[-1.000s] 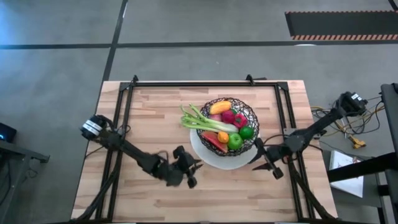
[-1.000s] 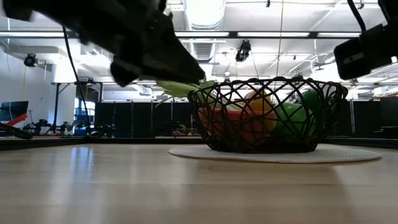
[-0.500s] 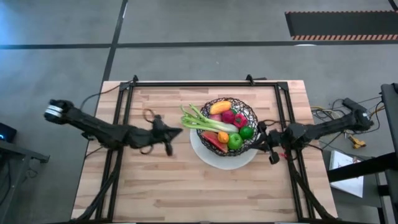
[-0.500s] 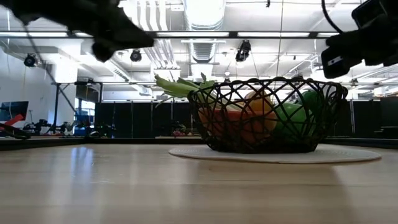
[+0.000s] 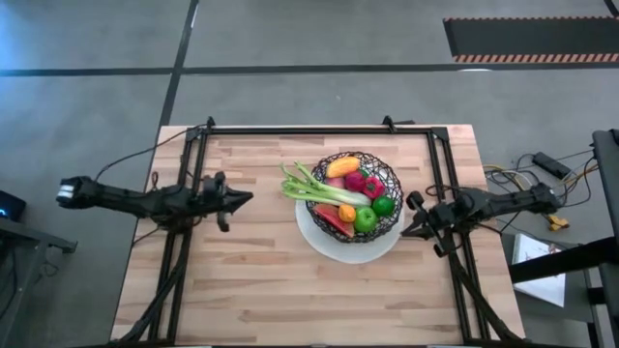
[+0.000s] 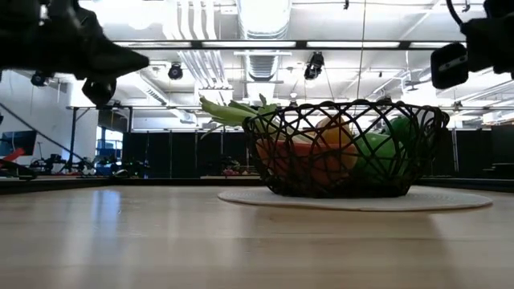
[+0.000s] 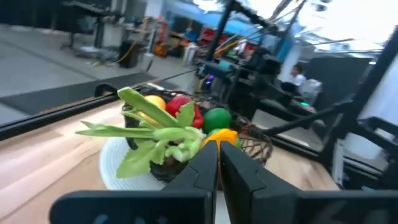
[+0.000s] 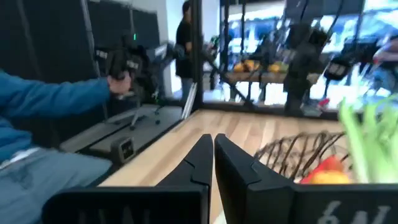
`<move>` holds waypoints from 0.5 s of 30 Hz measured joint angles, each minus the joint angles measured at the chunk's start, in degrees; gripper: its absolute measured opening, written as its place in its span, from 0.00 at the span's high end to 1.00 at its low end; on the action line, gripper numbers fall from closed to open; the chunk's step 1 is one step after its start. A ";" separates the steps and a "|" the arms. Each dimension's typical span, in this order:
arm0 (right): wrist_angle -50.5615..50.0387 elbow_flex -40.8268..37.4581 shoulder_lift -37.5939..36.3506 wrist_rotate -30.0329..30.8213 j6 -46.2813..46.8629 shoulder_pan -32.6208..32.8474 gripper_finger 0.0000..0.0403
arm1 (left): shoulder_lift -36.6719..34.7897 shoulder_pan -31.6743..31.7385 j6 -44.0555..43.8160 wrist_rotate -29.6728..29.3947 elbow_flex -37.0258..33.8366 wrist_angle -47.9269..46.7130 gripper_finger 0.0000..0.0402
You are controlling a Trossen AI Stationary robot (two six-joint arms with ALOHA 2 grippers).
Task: Build produce basket
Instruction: Return to Home Position
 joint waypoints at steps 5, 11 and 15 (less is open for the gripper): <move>-0.09 -0.17 0.00 1.62 1.11 -0.02 0.98 | -11.06 1.07 4.40 3.29 -5.28 -2.04 1.00; -1.05 -0.20 0.07 12.12 4.33 -0.02 0.98 | -21.48 1.11 6.81 4.02 -5.29 -12.71 1.00; -1.53 -0.20 0.02 19.07 3.89 -0.04 0.98 | -20.78 1.11 8.93 4.19 -5.31 -12.89 1.00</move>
